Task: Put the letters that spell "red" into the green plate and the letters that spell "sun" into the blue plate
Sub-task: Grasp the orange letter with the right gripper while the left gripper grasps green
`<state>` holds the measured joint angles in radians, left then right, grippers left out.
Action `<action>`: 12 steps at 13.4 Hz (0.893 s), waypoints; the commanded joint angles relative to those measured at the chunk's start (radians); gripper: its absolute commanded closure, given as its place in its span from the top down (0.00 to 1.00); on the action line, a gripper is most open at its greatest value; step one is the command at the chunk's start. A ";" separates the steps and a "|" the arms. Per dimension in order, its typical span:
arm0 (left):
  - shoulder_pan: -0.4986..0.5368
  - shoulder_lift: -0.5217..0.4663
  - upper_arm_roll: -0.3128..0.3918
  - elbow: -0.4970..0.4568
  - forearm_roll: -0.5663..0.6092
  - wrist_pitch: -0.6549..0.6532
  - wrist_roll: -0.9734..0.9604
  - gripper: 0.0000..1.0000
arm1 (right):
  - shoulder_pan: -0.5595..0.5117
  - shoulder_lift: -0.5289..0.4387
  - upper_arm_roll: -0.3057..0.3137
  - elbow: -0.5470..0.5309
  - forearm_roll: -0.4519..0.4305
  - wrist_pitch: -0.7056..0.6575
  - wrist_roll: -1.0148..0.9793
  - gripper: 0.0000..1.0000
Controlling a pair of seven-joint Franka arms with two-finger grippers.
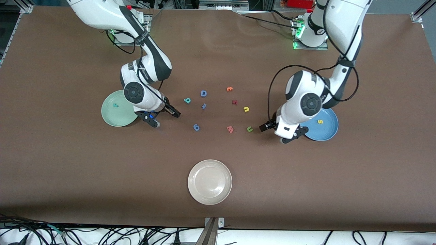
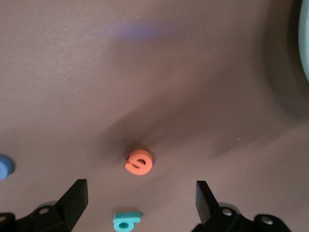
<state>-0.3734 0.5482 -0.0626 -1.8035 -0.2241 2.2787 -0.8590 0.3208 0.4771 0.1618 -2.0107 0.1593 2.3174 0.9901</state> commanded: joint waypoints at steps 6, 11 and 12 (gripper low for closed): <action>-0.079 0.176 -0.005 0.173 0.195 0.106 -0.367 1.00 | 0.024 0.047 -0.005 -0.019 -0.003 0.109 0.070 0.99; -0.104 0.188 -0.026 0.159 0.200 0.174 -0.411 1.00 | 0.024 0.064 -0.007 -0.019 -0.003 0.112 0.074 0.88; -0.104 0.188 -0.031 0.152 0.200 0.185 -0.411 1.00 | 0.024 0.064 -0.007 -0.019 -0.003 0.115 0.074 0.84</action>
<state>-0.4673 0.7209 -0.0855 -1.6589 -0.0586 2.4364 -1.2304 0.3392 0.5407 0.1577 -2.0187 0.1593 2.4109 1.0492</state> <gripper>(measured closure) 0.000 0.106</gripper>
